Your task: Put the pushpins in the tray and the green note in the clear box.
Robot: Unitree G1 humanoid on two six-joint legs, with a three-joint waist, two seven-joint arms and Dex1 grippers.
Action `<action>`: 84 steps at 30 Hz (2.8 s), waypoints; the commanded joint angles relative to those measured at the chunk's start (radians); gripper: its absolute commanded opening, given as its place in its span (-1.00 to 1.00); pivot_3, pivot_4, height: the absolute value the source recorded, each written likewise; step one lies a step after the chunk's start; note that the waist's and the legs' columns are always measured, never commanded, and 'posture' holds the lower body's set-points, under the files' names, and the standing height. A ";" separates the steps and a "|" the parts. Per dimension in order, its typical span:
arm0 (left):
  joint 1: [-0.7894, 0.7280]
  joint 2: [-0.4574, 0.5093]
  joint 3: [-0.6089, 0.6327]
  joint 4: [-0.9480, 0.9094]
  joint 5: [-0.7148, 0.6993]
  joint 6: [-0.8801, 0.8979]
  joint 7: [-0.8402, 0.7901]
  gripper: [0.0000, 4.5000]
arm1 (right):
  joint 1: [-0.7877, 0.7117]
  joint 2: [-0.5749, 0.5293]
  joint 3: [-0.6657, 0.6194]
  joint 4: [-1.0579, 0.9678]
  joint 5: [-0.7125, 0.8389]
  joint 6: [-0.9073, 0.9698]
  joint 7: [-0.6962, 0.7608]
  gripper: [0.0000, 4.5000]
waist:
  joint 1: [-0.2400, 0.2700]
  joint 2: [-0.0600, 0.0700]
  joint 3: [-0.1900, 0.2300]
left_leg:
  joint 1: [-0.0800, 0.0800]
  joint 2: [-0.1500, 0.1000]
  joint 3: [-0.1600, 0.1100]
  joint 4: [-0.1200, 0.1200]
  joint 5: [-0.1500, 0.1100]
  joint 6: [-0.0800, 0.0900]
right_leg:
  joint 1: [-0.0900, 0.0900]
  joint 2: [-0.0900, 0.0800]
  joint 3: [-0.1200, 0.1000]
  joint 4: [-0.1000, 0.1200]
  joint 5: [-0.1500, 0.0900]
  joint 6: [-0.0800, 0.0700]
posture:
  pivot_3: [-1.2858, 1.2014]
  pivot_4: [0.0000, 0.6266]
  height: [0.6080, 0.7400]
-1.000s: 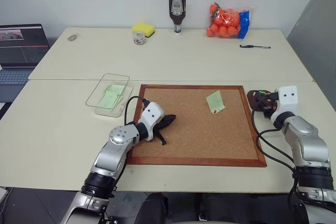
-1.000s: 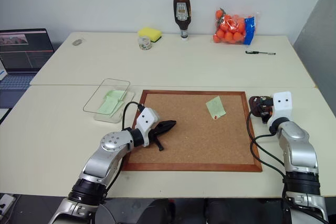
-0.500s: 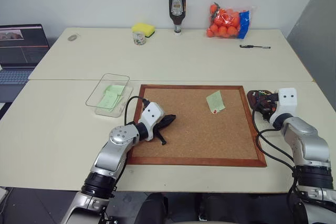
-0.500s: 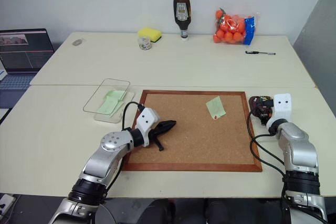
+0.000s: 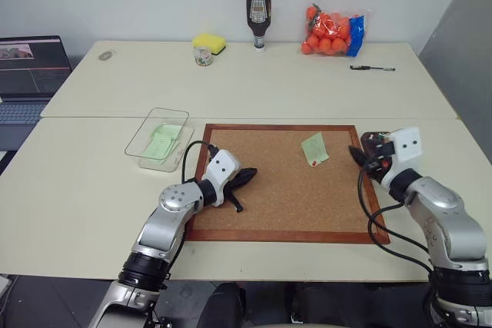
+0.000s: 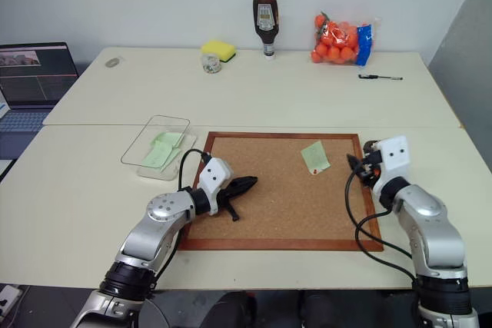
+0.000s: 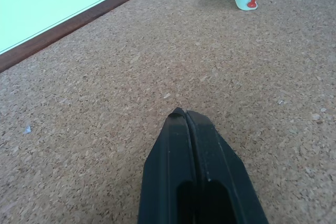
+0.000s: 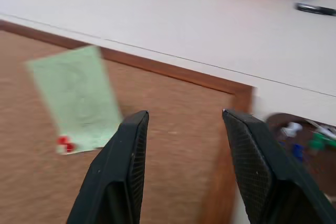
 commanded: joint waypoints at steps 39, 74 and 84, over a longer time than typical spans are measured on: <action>0.013 0.003 -0.020 0.003 0.009 0.016 -0.002 -1.00 | -0.075 0.048 0.182 0.167 -0.136 -0.170 0.055 -1.00 | 0.000 0.000 0.000 | 0.000 0.000 0.000 0.000 0.000 0.000 | 0.000 0.000 0.000 0.000 0.002 -0.004 | 0.03 -0.52 1.00; -0.211 -0.057 0.132 -0.121 -0.356 0.338 -0.085 0.29 | -0.174 0.018 0.170 -0.008 -0.094 -0.110 0.121 -1.00 | -0.002 -0.002 0.001 | -0.003 0.000 -0.001 0.001 0.004 -0.007 | -0.001 0.000 -0.001 -0.002 0.002 -0.004 | 0.03 -0.52 1.00; -0.284 -0.162 0.103 -0.019 -0.338 0.267 -0.053 0.66 | -0.189 0.019 0.181 -0.055 -0.070 -0.057 0.123 -1.00 | -0.001 -0.002 0.001 | -0.002 0.000 -0.001 0.001 0.004 -0.008 | -0.001 0.000 -0.001 -0.001 0.002 -0.004 | 0.03 -0.52 1.00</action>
